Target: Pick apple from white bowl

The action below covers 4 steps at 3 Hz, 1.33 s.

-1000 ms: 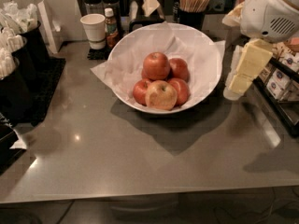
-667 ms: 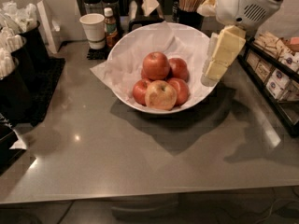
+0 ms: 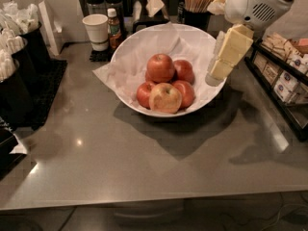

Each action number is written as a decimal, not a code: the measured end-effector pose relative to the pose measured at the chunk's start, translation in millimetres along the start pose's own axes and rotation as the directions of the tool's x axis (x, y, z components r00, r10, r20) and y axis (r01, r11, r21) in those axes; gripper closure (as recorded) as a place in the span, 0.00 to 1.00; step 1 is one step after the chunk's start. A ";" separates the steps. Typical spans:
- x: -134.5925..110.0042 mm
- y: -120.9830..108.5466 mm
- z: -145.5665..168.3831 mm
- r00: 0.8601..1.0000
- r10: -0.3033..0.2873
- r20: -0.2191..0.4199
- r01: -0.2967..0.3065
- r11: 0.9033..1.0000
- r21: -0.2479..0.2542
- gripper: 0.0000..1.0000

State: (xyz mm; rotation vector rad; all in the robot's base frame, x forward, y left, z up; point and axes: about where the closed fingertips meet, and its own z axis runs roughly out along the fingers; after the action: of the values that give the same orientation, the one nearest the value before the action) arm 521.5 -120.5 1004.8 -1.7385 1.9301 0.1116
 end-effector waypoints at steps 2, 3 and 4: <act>-60.1 -34.6 42.8 0.990 -0.051 0.131 0.053 0.998 -0.015 0.00; -63.5 -35.9 45.7 0.989 -0.054 0.136 0.057 0.998 -0.018 0.00; -63.5 -35.9 45.8 0.989 -0.054 0.136 0.057 0.998 -0.018 0.19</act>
Offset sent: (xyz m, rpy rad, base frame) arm 0.0752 0.1128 -0.0036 0.1659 -0.0233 0.1712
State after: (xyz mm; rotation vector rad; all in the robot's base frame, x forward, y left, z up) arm 572.2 -50.9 1003.7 -1.7504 1.7878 0.2256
